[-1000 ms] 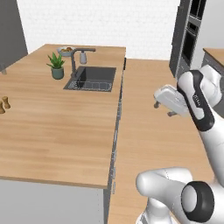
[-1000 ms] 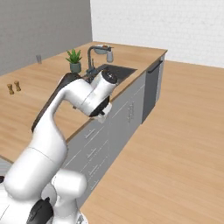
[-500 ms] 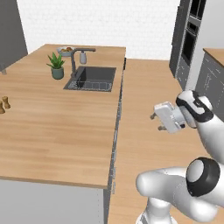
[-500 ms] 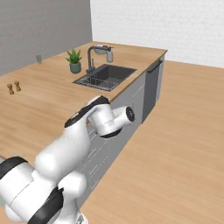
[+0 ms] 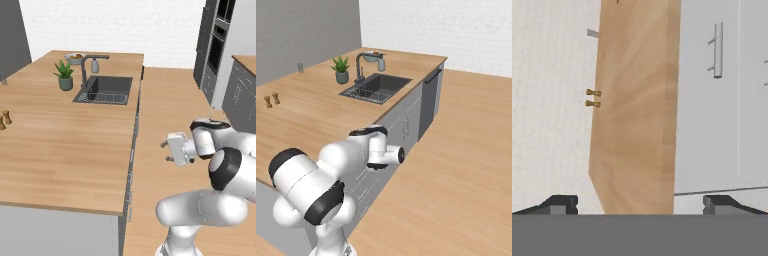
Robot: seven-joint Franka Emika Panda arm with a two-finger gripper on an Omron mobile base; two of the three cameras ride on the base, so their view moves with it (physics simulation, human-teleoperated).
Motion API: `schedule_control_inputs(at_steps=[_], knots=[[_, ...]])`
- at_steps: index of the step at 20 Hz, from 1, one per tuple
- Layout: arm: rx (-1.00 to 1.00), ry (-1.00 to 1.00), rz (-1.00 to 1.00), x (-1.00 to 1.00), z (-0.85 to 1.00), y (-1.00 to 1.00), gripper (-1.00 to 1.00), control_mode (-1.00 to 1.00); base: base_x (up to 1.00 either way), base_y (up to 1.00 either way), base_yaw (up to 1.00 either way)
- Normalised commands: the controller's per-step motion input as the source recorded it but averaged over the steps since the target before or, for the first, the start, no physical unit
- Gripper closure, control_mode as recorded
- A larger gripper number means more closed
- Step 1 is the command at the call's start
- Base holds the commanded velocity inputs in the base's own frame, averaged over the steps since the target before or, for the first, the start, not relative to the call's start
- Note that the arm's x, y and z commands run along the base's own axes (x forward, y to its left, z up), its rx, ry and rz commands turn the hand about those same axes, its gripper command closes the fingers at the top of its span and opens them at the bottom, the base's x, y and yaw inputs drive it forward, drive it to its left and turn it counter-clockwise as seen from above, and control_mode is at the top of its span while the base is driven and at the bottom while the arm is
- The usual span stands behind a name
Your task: Take a straw from the drawer in front and place it inside the glass cup on the dining counter.
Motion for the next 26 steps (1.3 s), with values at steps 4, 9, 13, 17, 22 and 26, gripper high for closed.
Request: schedule_control_inputs(at_steps=[4, 9, 13, 17, 22, 26], knots=[[0.15, 0.0, 0.0, 0.37, -0.6, 0.34, -1.0, -1.0, 0.0, 0.0, 0.0], [0.05, 0.0, 0.0, 0.44, -0.56, 0.26, -1.0, -1.0, 0.0, 0.0, 0.0], [0.0, 0.0, 0.0, 0.56, -0.45, 0.08, -1.0, -1.0, 0.0, 0.0, 0.0], [0.0, 0.0, 0.0, 0.51, -0.36, 0.0, -1.0, -1.0, 0.0, 0.0, 0.0], [0.03, 0.0, 0.0, 0.41, -0.31, 0.03, -1.0, -1.0, 0.0, 0.0, 0.0], [0.07, 0.0, 0.0, 0.32, -0.11, 0.19, -1.0, -1.0, 0.0, 0.0, 0.0]])
